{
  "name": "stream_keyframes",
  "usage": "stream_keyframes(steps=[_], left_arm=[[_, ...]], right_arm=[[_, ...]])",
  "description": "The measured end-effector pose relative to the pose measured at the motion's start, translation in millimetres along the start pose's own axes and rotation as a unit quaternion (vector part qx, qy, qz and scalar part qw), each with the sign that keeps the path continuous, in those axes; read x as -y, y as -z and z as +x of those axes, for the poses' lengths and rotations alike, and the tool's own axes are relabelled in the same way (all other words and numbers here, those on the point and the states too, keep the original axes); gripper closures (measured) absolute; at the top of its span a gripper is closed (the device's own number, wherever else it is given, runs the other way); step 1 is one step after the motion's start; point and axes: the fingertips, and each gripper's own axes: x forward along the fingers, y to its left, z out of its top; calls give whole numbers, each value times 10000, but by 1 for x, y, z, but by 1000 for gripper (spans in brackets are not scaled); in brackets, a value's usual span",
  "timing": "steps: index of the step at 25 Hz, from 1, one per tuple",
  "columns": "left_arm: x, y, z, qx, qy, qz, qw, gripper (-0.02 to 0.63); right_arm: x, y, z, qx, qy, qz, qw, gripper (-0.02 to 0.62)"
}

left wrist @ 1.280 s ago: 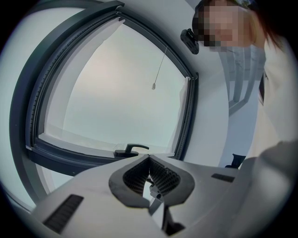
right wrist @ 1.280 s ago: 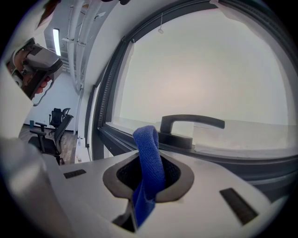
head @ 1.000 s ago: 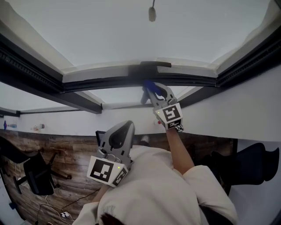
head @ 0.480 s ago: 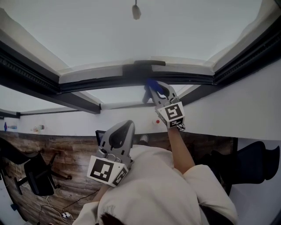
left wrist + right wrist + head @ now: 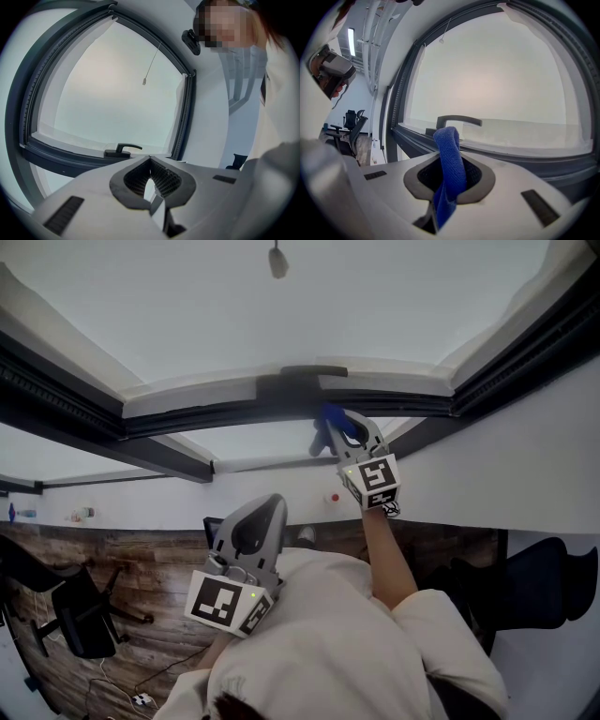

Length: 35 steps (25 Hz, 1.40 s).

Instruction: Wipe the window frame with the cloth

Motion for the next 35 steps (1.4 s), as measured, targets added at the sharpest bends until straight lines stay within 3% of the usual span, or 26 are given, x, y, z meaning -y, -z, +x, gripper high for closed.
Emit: stream_keyframes(steps=[35], left_arm=[[14, 7, 4, 40, 5, -11, 10000, 597]], right_arm=[[74, 18, -42, -37, 786, 269, 9965, 540]])
